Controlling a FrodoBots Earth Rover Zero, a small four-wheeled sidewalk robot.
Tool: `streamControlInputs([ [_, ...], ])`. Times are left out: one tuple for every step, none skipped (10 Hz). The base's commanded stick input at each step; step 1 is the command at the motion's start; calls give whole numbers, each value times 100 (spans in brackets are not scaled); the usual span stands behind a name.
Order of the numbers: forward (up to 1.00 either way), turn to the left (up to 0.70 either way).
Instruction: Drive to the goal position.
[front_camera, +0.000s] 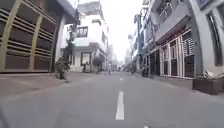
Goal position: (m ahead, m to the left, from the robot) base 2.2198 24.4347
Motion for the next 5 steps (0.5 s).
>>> streamControlInputs([
  [100, 0],
  [100, 0],
  [100, 0],
  [100, 0],
  [100, 0],
])
